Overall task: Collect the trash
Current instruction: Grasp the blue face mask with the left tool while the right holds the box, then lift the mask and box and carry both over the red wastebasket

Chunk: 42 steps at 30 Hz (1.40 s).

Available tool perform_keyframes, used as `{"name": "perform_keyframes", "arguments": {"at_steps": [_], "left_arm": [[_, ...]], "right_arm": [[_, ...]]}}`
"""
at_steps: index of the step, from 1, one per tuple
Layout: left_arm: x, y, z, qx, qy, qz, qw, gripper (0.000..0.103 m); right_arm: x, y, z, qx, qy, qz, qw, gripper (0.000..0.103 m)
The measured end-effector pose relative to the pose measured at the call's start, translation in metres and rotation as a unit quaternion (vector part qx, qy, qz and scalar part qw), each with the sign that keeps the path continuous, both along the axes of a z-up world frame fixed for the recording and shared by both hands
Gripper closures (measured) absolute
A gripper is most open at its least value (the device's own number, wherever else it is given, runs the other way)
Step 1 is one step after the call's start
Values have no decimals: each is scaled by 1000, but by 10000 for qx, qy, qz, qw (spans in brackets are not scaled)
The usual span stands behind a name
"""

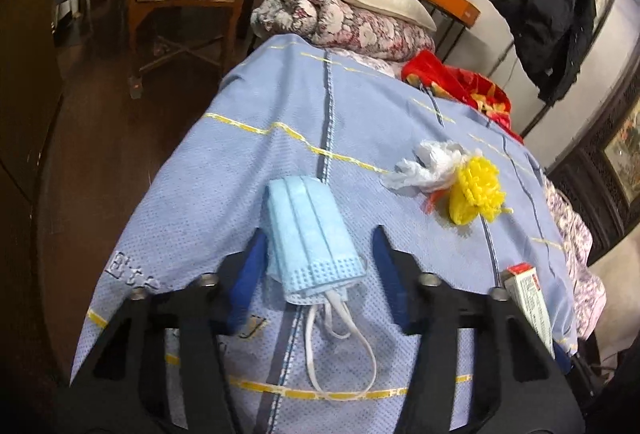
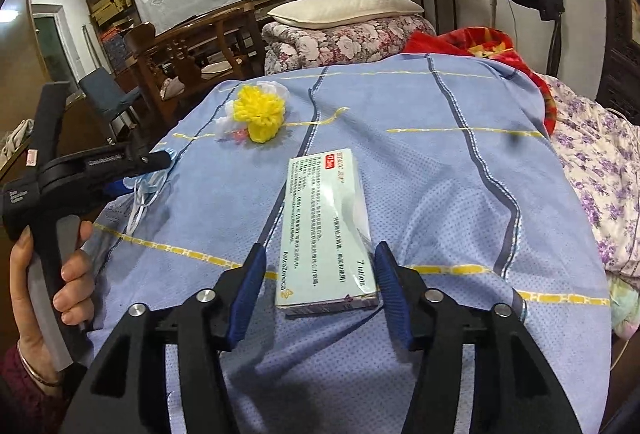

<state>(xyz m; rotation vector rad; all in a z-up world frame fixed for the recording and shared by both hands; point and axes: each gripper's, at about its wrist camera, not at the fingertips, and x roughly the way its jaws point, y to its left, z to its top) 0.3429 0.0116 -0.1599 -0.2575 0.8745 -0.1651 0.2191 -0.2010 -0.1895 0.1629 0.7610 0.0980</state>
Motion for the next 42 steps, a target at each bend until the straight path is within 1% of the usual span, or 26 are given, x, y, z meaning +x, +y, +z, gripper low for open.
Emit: {"name": "perform_keyframes", "arguments": {"at_steps": [3, 6, 10, 12, 17, 19, 20, 26, 29, 31, 32, 35, 39, 42], "left_arm": [[-5, -5, 3, 77, -114, -72, 9999, 72], [-12, -4, 12, -75, -343, -147, 9993, 75], [-30, 5, 31, -446, -818, -277, 9953, 75], [-37, 9, 37, -573, -950, -289, 9934, 75], [-39, 11, 40, -667, -965, -296, 9927, 75], [-40, 9, 39, -672, -949, -332, 9927, 75], [-40, 7, 39, -670, -940, -350, 9927, 75], [-41, -6, 37, -584, -910, -502, 9929, 75], [-46, -12, 36, -594, -905, -565, 9925, 75], [-56, -14, 37, -612, -938, -626, 9917, 75], [-65, -15, 38, -596, -969, -655, 9913, 75], [-96, -14, 39, -563, -1033, -710, 9905, 75], [-137, -12, 46, -523, -1125, -701, 9898, 75], [-167, -14, 64, -472, -1329, -692, 9876, 75]], "right_arm": [[-1, 4, 0, -75, -2, 57, 10000, 40], [-1, 3, 0, 16, -21, 85, 10000, 39], [-2, 0, 0, 115, -59, 52, 9999, 40], [-2, 1, 0, 82, -62, 37, 9999, 40], [-3, 4, 0, -50, -66, -11, 10000, 42], [-3, 5, 0, -113, -71, -68, 9999, 47], [-3, 6, -1, -177, -77, -116, 9997, 55], [-3, 16, 0, -444, -99, 25, 9990, 57], [-5, 13, 1, -398, -140, -51, 9991, 57], [-11, 8, 4, -299, -254, -191, 9990, 57], [-14, 6, 4, -233, -225, -234, 9992, 57], [-34, -3, 8, 310, -162, -234, 9991, 57], [-65, -1, 26, 255, -374, -125, 9989, 57], [-89, -1, 46, 269, -607, -24, 9978, 57]]}}
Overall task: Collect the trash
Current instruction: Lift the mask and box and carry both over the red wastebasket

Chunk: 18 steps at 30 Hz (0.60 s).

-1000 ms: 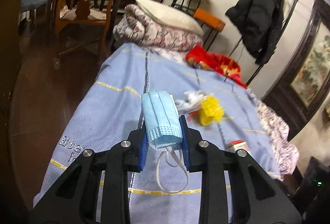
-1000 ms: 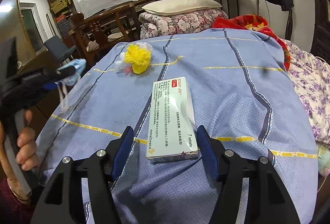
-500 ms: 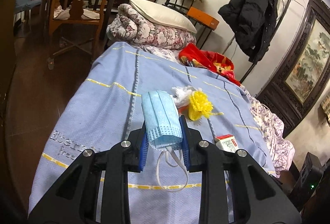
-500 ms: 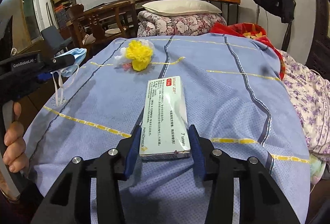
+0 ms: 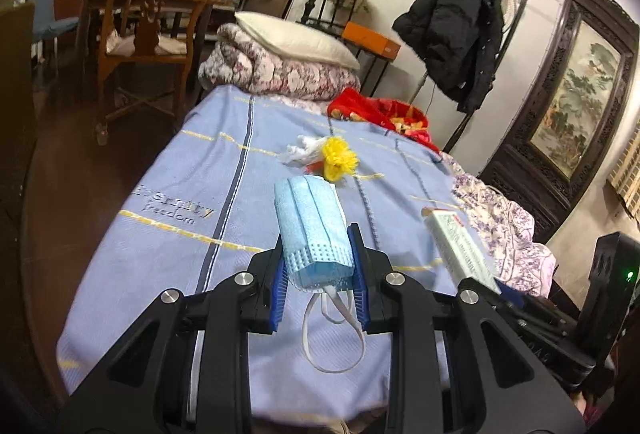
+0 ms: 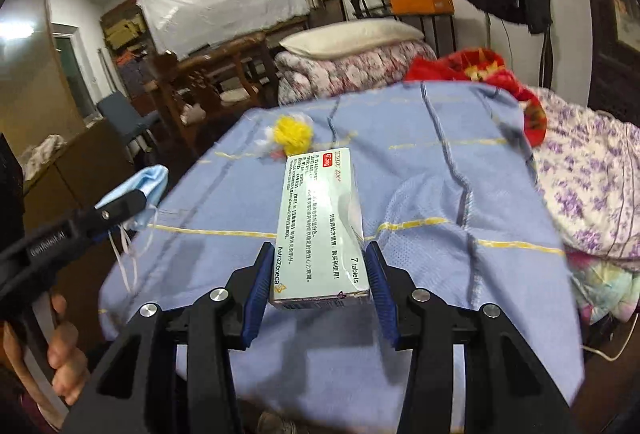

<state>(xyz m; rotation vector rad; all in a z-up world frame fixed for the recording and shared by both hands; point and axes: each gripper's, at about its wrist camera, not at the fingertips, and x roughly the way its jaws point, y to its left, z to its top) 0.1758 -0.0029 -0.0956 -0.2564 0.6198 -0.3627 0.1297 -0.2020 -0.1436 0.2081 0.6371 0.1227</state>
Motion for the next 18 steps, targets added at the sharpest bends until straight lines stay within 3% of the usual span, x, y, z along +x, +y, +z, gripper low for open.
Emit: {"name": "perform_keyframes", "arguments": {"at_steps": [10, 18], "left_arm": [[-79, -43, 75, 60, -774, -443, 9960, 75], [-144, -101, 124, 188, -1253, -1056, 9863, 74]], "right_arm": [[-103, -24, 78, -206, -993, 153, 9947, 57], [-191, -84, 119, -174, -1611, -186, 9866, 57]]}}
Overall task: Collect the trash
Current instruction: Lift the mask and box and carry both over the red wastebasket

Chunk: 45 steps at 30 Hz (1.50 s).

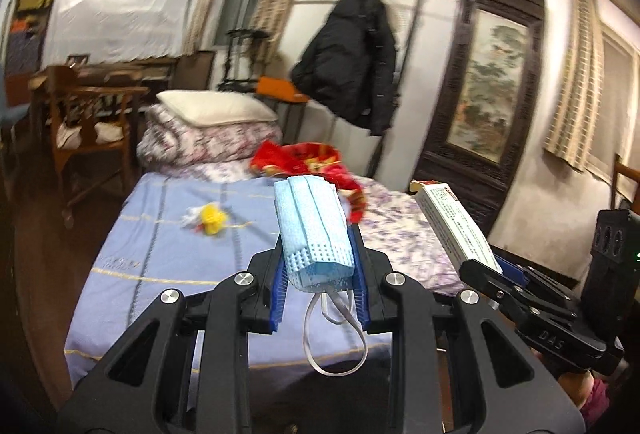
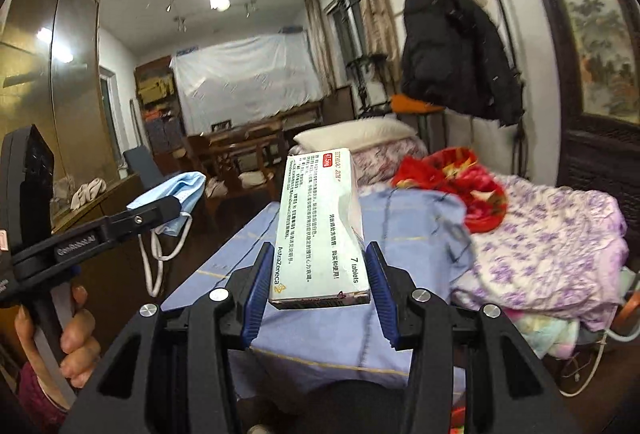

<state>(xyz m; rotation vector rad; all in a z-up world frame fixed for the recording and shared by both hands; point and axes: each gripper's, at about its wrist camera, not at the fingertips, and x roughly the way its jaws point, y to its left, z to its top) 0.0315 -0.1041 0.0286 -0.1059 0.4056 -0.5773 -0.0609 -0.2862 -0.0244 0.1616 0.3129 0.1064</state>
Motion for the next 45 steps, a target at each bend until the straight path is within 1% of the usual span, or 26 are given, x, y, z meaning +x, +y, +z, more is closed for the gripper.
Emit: {"name": "perform_keyframes", "arguments": {"at_steps": [2, 5, 8, 10, 14, 17, 18, 20, 23, 26, 28, 29, 30, 31, 32, 33, 35, 37, 39, 42, 45], "left_arm": [[-14, -23, 9, 93, -70, -220, 9997, 74], [-28, -55, 13, 262, -137, -479, 9984, 74], [-39, -94, 9, 467, -113, -834, 9954, 74], [-41, -124, 0, 633, -13, -1089, 9920, 74], [-40, -177, -25, 938, 242, -1495, 9840, 74], [-40, -208, -45, 1162, 433, -1715, 9773, 74], [-38, -223, -55, 1270, 525, -1814, 9738, 74], [-38, -236, -72, 1398, 633, -1937, 9690, 74], [-30, -270, -105, 1689, 923, -2160, 9572, 73], [-27, -291, -134, 1907, 1133, -2321, 9471, 72], [-25, -307, -155, 2063, 1307, -2471, 9377, 71], [-24, -313, -164, 2132, 1387, -2513, 9339, 64], [-23, -318, -173, 2210, 1460, -2522, 9307, 52], [-24, -321, -180, 2278, 1492, -2498, 9292, 46], [-26, -323, -185, 2342, 1472, -2460, 9290, 37], [-27, -322, -187, 2400, 1421, -2417, 9294, 31], [-29, -322, -187, 2497, 1319, -2318, 9309, 26], [-27, -317, -184, 2567, 1230, -2149, 9342, 24], [-23, -310, -180, 2563, 1207, -1980, 9384, 16], [-15, -294, -172, 2576, 1115, -1644, 9456, 12], [-11, -278, -166, 2607, 1009, -1332, 9508, 9]], "right_arm": [[-15, -14, 2, -31, -84, -108, 9999, 57], [-38, -41, 1, -43, -186, -328, 9993, 57], [-57, -71, -5, -38, -192, -594, 9980, 57], [-65, -89, -13, 9, -131, -759, 9970, 57], [-73, -130, -37, 178, 75, -1103, 9937, 57], [-76, -161, -63, 390, 283, -1352, 9896, 57], [-76, -172, -73, 482, 368, -1442, 9877, 57], [-78, -191, -92, 652, 525, -1595, 9837, 57], [-83, -218, -118, 898, 730, -1819, 9765, 57], [-90, -242, -143, 1185, 879, -2020, 9682, 57], [-93, -251, -155, 1292, 956, -2081, 9648, 57], [-94, -255, -162, 1346, 1007, -2113, 9629, 57], [-95, -259, -169, 1405, 1062, -2140, 9608, 57], [-96, -260, -172, 1427, 1084, -2144, 9602, 57], [-96, -262, -179, 1476, 1131, -2148, 9588, 57], [-95, -265, -182, 1498, 1158, -2143, 9583, 57], [-94, -268, -189, 1551, 1226, -2121, 9570, 57], [-92, -268, -195, 1606, 1292, -2089, 9560, 57], [-90, -265, -199, 1629, 1359, -2059, 9553, 57], [-84, -257, -201, 1606, 1452, -1994, 9557, 57], [-78, -249, -207, 1543, 1577, -1912, 9564, 57]]}}
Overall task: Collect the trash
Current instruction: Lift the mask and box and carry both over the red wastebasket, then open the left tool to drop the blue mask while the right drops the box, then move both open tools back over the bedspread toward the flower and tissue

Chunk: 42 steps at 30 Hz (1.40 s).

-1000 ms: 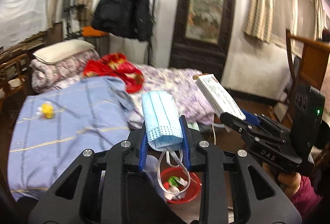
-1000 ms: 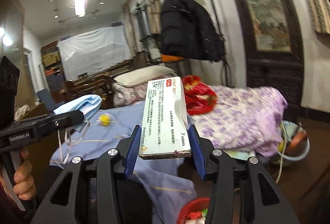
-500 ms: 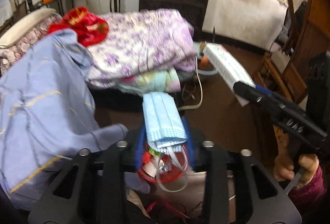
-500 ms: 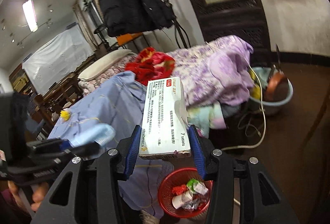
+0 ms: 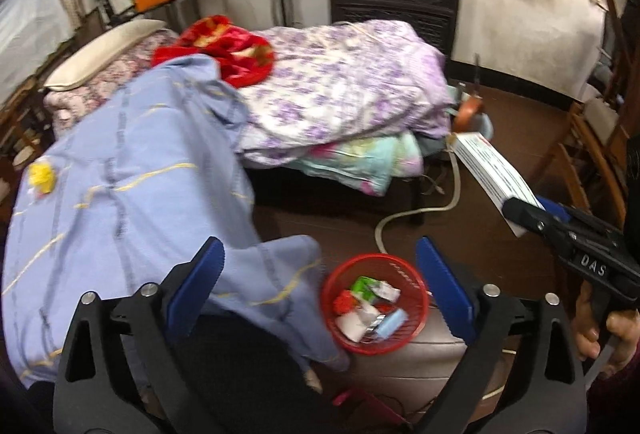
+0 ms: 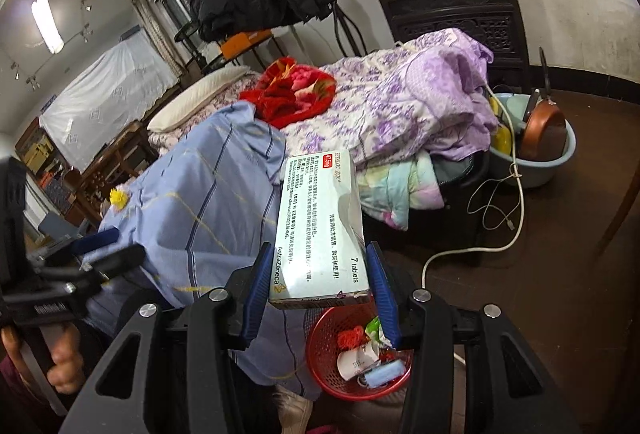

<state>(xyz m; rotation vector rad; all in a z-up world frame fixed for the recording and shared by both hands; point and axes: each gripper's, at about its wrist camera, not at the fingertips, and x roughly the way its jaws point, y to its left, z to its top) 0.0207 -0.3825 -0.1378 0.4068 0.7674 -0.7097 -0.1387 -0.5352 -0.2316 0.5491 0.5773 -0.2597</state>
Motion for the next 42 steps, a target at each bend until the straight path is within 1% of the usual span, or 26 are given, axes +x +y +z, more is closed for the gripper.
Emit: {"name": "perform_keyframes", "arguments": {"at_steps": [4, 7, 8, 9, 11, 13, 14, 16, 18, 22, 27, 32, 36, 42], "left_arm": [[8, 21, 6, -48, -81, 262, 9996, 8], [14, 37, 9, -97, -80, 424, 9990, 8], [15, 40, 9, -94, -74, 473, 9988, 8], [17, 42, 10, -89, -62, 513, 9986, 8], [19, 50, 13, -107, -10, 620, 9980, 8], [18, 54, 17, -161, -20, 672, 9976, 8], [18, 57, 19, -183, -51, 697, 9974, 8], [16, 62, 26, -234, -132, 751, 9968, 7], [13, 68, 32, -314, -177, 784, 9963, 7], [6, 77, 45, -437, -322, 838, 9950, 7], [-9, 99, 68, -577, -782, 951, 9907, 7], [-18, 129, 87, -801, -1052, 1138, 9847, 7], [-20, 157, 98, -1005, -1178, 1326, 9790, 7], [-18, 196, 106, -1270, -1222, 1590, 9714, 7]], "right_arm": [[12, 10, -14, -2, 239, 138, 9996, 56], [24, 18, -34, 84, 438, 264, 9987, 55], [29, 21, -46, 120, 570, 331, 9978, 44], [36, 24, -60, 176, 838, 355, 9957, 32], [39, 25, -78, 345, 1138, 304, 9924, 32], [35, 23, -78, 532, 1062, 302, 9925, 32], [32, 21, -70, 500, 967, 289, 9936, 32], [27, 19, -46, 238, 738, 224, 9967, 32], [20, 18, -17, 36, 401, 145, 9991, 32], [10, 26, 26, -103, -151, 197, 9996, 32], [12, 46, 66, -275, -492, 486, 9972, 32], [18, 81, 102, -554, -722, 809, 9926, 31], [25, 112, 127, -748, -878, 1050, 9878, 29], [32, 159, 157, -1005, -1063, 1374, 9796, 25]]}}
